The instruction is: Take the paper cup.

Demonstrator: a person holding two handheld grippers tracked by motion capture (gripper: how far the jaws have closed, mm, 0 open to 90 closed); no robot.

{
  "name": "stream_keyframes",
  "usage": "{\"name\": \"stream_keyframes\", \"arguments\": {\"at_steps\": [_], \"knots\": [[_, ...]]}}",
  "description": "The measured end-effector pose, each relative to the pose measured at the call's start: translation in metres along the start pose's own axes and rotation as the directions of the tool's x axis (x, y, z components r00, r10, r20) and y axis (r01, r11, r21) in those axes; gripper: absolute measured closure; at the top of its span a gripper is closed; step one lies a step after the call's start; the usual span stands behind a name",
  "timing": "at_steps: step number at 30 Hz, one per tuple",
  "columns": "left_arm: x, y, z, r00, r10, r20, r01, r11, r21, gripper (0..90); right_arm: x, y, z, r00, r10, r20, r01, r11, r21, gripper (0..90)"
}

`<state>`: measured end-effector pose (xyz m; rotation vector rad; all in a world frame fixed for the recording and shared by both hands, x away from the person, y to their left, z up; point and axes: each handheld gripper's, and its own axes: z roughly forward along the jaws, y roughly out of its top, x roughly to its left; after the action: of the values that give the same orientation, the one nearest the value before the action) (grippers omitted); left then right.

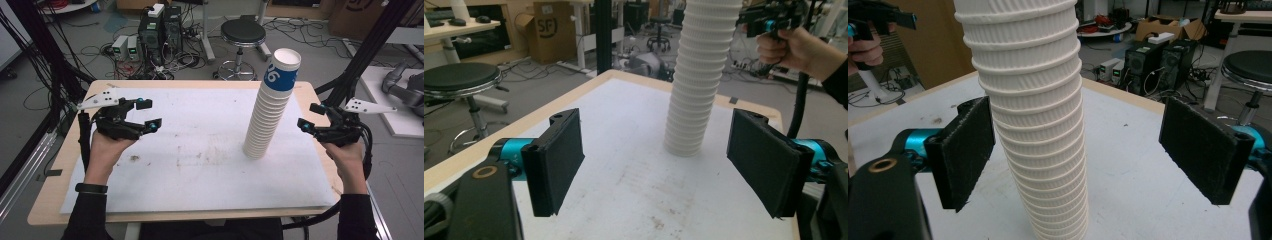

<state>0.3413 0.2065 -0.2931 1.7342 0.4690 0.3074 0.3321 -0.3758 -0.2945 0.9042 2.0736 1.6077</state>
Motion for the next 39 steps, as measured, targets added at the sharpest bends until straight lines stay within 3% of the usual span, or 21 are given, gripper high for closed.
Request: {"name": "stream_keyframes", "arguments": {"at_steps": [12,22,31,39], "knots": [[0.000,0.001,-0.006,0.9998,-0.003,-0.017,0.002,0.9998,-0.021,20.9,0.002,0.000,0.002,1.0000,0.003,-0.009,-0.003,1.000,-0.015,13.7],[-0.003,-0.002,-0.002,1.0000,0.000,-0.002,0.000,1.0000,0.001,20.8,0.006,0.010,0.008,0.9993,-0.018,-0.032,0.017,1.000,-0.021,13.6],[-0.004,-0.002,0.001,0.9997,-0.010,0.023,0.010,0.9999,-0.003,20.9,0.008,0.018,0.015,0.9984,-0.004,-0.056,0.002,1.000,-0.023,13.5],[-0.004,0.000,0.003,0.9991,-0.007,0.041,0.008,0.9999,-0.007,20.9,0.015,0.031,0.027,0.9960,-0.055,-0.070,0.053,0.998,-0.025,13.5]]}}
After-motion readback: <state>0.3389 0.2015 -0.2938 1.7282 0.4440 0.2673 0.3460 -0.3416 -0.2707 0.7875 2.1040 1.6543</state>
